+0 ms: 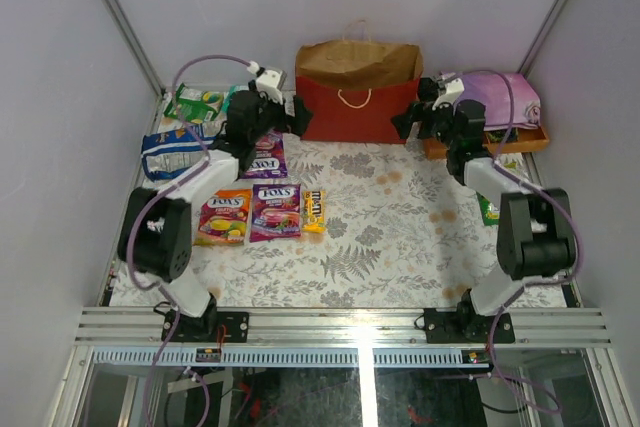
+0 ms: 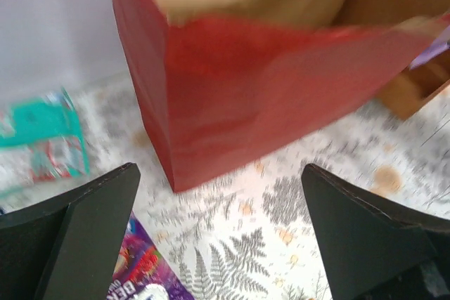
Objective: Take the snacks out of the paper bag
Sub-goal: Adjust the paper bag at the center of the board.
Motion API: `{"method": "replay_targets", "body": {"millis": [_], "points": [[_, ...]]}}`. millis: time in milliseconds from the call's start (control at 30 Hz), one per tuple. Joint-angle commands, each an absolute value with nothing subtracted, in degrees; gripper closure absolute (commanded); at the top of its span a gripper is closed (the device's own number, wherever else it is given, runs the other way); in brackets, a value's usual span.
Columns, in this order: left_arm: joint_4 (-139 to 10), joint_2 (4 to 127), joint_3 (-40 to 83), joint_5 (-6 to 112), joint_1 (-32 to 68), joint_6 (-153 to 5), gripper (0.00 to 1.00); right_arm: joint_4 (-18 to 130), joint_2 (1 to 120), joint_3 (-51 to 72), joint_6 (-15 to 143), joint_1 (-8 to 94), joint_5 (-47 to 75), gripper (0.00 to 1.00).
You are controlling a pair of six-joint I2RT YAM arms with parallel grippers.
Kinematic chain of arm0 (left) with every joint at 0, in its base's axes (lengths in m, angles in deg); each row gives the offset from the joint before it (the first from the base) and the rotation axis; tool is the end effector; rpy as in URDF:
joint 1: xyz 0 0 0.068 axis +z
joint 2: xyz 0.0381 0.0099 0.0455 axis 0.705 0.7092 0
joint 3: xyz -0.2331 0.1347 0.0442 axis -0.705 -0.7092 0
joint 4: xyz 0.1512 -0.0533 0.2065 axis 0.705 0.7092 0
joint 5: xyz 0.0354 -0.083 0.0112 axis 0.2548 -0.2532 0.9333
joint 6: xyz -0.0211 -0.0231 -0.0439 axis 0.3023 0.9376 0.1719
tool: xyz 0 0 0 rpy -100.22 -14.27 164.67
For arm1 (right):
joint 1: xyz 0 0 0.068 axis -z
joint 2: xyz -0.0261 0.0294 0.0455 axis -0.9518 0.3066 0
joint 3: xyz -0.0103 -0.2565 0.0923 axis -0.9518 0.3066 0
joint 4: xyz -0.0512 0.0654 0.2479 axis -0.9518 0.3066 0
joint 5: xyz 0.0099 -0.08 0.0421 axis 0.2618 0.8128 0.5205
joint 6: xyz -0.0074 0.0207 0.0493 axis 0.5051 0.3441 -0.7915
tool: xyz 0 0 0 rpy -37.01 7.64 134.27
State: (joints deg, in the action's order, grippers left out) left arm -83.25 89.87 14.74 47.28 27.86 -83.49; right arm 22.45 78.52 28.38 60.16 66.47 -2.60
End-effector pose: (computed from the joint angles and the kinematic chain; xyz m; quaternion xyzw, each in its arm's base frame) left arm 0.3859 -0.1269 0.2626 0.1749 0.7602 -0.1984 0.5934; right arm 0.3869 0.0532 0.2428 -0.1070 0.7428 0.2512 0.6114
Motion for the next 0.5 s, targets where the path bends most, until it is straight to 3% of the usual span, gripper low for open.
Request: {"method": "replay_targets", "body": {"millis": [0, 167, 300, 467], "points": [[-86.93, 80.44, 16.61, 49.24, 27.52, -85.64, 0.00, 19.36, 64.84, 30.55, 59.15, 66.42, -3.20, 0.00], [-76.62, 84.27, 29.67, 58.18, 27.66, -86.21, 0.00, 27.93, 60.34, 21.10, 57.61, 66.52, 6.51, 0.00], [-68.97, 95.74, 46.28, 62.32, 28.88, -83.66, 0.00, 39.53, 67.98, 7.51, 57.13, 67.40, 15.71, 0.00], [-66.43, 108.83, 60.25, 60.38, 31.36, -74.66, 0.00, 46.19, 80.18, -6.50, 52.69, 69.77, 15.21, 0.00]]}}
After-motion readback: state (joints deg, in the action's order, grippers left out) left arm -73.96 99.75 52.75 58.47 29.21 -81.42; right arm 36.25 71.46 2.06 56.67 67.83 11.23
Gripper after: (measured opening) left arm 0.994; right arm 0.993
